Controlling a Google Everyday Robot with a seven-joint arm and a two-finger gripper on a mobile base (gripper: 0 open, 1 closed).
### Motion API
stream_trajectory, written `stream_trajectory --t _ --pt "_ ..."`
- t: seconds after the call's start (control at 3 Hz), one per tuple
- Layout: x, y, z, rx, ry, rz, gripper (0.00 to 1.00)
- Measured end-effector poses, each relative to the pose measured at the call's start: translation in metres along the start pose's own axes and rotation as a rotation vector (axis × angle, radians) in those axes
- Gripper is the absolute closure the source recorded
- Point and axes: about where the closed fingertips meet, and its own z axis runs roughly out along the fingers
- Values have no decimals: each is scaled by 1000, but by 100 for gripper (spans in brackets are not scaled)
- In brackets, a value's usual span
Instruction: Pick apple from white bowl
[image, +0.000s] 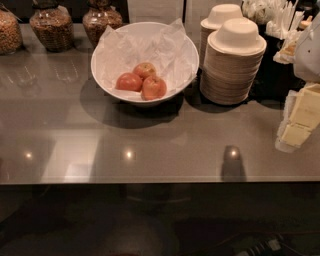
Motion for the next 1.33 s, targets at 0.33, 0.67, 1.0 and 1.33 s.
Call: stream_trajectory --t 0.33,0.67,1.0,1.33 --pt "-3 -2 -1 12 -7 -5 0" --pt "-21 -19 9 47 -78 -31 0" --pt "-58 -46 23 72 -178 -76 0" --pt "-107 -68 32 80 -277 -123 0"
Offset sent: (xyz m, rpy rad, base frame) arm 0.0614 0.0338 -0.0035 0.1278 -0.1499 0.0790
